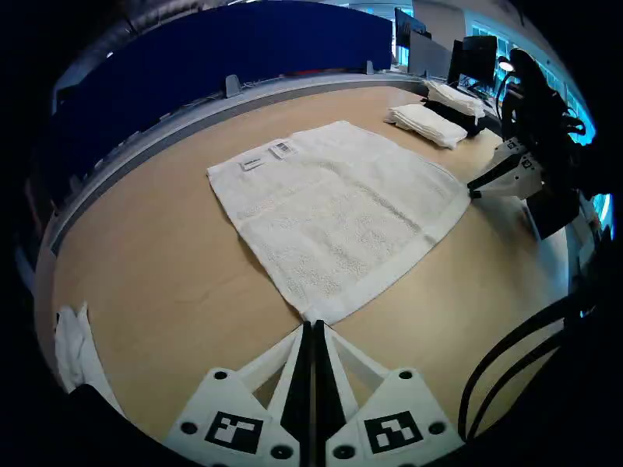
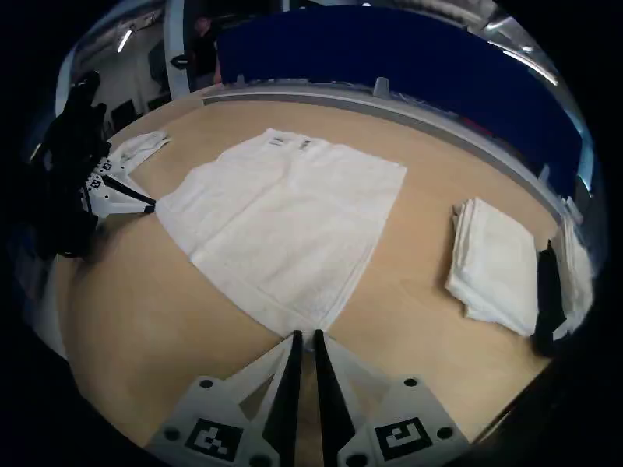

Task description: Fold towel

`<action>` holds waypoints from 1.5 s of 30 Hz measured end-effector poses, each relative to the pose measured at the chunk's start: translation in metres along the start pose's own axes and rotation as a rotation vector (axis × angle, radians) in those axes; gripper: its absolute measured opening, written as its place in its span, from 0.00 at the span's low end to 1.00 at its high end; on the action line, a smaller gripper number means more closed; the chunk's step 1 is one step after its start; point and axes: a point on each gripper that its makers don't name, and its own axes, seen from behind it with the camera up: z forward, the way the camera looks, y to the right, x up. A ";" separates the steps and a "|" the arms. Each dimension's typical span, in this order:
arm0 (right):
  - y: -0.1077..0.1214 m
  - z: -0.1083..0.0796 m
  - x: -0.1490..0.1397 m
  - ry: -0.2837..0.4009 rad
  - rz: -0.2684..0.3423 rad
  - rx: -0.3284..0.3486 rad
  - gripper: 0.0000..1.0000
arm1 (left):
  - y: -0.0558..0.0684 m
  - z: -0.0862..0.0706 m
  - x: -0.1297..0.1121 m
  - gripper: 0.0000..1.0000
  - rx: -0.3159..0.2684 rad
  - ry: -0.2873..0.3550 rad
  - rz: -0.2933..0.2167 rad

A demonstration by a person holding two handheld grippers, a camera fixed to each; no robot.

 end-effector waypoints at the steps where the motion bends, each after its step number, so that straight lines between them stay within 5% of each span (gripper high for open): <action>1: 0.000 0.000 0.000 0.000 -0.002 0.000 0.12 | 0.000 0.000 0.000 0.04 -0.001 -0.001 -0.001; 35: 0.004 -0.005 0.015 0.007 0.018 0.003 0.10 | 0.002 -0.015 0.012 0.00 -0.021 0.023 -0.073; 45: 0.004 -0.004 0.015 0.003 0.016 0.005 0.10 | -0.002 -0.012 0.012 0.02 0.000 0.021 -0.054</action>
